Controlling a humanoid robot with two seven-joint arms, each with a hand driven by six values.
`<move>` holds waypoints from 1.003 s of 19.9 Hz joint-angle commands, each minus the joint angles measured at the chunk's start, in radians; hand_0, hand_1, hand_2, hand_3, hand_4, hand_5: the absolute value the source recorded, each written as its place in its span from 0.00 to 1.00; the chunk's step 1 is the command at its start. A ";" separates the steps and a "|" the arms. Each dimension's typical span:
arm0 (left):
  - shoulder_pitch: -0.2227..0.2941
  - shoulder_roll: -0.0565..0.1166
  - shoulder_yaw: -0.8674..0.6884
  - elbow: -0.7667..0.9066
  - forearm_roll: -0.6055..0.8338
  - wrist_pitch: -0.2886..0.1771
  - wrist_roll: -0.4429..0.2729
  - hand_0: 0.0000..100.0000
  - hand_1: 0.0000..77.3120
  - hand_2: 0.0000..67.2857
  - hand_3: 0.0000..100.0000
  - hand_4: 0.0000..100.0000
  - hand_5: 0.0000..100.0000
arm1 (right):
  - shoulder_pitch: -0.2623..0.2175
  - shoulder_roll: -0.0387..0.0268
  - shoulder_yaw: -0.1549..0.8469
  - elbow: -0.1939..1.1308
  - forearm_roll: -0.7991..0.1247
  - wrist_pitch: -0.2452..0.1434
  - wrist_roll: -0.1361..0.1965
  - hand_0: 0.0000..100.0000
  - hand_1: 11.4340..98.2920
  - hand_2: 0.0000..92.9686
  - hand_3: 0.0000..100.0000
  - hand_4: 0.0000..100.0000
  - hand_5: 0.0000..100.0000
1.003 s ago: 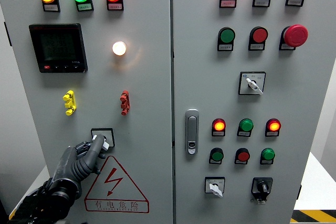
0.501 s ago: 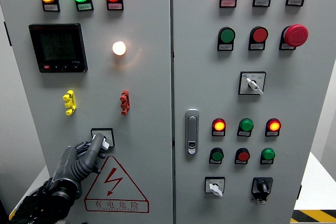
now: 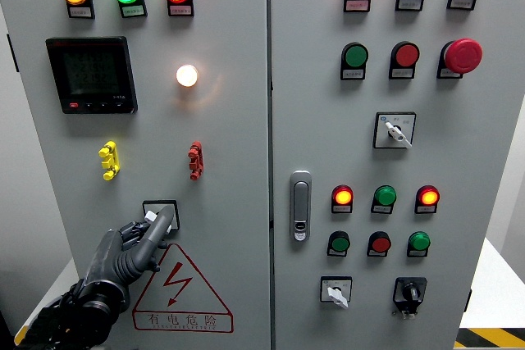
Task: Turn on light switch 1
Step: 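Hold the turned knob with the left hand while the lamp lights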
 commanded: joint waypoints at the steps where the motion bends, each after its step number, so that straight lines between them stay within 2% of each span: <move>1: 0.002 -0.001 0.000 -0.002 0.000 0.000 0.000 0.00 0.58 0.79 0.75 0.91 0.67 | 0.000 -0.0016 0.000 0.000 0.000 0.000 0.000 0.00 0.10 0.00 0.20 0.19 0.10; 4: 0.008 -0.001 -0.001 -0.002 0.000 0.000 0.000 0.00 0.58 0.79 0.75 0.90 0.67 | 0.000 0.0000 0.001 0.000 0.000 0.000 0.000 0.00 0.09 0.00 0.20 0.19 0.10; 7: 0.010 0.001 0.000 -0.003 0.000 0.000 -0.002 0.00 0.57 0.79 0.75 0.90 0.66 | 0.000 -0.0016 0.001 0.000 0.000 0.000 0.000 0.00 0.10 0.00 0.20 0.19 0.10; 11: 0.036 -0.001 -0.001 -0.008 -0.003 -0.005 -0.012 0.00 0.57 0.77 0.74 0.88 0.64 | 0.000 0.0000 0.000 0.000 0.000 -0.001 0.000 0.00 0.09 0.00 0.20 0.19 0.10; 14: 0.043 -0.001 -0.003 -0.011 -0.002 -0.005 -0.014 0.00 0.57 0.74 0.72 0.86 0.62 | 0.000 -0.0016 0.001 0.000 0.000 -0.001 0.000 0.00 0.09 0.00 0.20 0.19 0.10; 18: 0.052 -0.001 -0.003 -0.026 -0.006 -0.005 -0.034 0.00 0.56 0.73 0.71 0.86 0.62 | 0.000 0.0000 0.000 0.000 0.000 -0.001 0.000 0.00 0.10 0.00 0.20 0.19 0.10; 20: 0.062 -0.002 -0.001 -0.035 -0.006 -0.005 -0.048 0.00 0.56 0.73 0.71 0.86 0.62 | 0.000 -0.0016 0.000 0.000 0.000 0.000 0.000 0.00 0.10 0.00 0.20 0.19 0.10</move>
